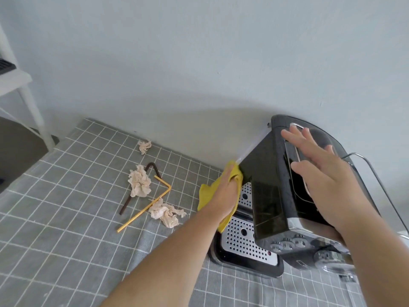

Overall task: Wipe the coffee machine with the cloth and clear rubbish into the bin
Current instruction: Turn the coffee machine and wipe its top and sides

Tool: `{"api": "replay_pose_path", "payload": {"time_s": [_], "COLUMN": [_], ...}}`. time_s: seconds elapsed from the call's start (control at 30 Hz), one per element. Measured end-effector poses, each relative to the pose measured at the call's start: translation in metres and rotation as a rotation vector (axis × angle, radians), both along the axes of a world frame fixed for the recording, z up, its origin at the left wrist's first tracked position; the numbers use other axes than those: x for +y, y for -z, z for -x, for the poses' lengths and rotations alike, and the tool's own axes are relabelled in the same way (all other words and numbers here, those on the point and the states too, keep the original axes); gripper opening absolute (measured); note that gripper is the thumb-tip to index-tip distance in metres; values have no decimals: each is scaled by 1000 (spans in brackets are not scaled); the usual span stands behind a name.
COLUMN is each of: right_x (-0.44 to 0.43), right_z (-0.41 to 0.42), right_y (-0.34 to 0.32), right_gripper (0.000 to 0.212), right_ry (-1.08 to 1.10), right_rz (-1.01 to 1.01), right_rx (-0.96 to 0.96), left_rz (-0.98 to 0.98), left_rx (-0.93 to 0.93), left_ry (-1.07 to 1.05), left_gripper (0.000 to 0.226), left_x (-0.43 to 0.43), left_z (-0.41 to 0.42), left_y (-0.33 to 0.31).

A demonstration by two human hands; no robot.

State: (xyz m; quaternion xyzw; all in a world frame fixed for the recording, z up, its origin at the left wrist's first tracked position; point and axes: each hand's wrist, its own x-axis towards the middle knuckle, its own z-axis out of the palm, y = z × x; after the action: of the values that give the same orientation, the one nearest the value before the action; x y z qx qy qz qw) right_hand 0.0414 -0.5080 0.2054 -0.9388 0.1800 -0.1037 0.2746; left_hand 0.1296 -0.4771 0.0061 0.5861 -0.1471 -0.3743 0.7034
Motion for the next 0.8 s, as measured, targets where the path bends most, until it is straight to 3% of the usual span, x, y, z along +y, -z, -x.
{"api": "replay_pose_path", "payload": {"time_s": [0.1,0.3,0.37,0.47,0.57,0.7,0.8], "right_x": [0,0,0,0,-1,-2,-2], "right_z": [1,0,0,0,1,1,1], "right_y": [0,1,2,2,2,2,2], "right_gripper": [54,53,54,55,55,56,57], "right_ry": [-10,-18,-23,-28,-27,-26,-31], "right_rz": [0,5,17,21,27,36,55], "right_rx": [-2,-1,-4,1,1,11,15], "left_rz": [-116,198,108,-93,-261,-198,-33], "left_rx": [-61,-25,20,86,105,119,111], "left_ry": [-1,-52,-42,-25,-31,-21,-42], "left_gripper": [53,48,48,74,73,67,66], "left_x": [24,2,-8,-15,-19,-18,-17], "left_z": [26,7,-8,-21,-22,-18,-16], "left_y": [36,-3,-10,13,38,32,4]}}
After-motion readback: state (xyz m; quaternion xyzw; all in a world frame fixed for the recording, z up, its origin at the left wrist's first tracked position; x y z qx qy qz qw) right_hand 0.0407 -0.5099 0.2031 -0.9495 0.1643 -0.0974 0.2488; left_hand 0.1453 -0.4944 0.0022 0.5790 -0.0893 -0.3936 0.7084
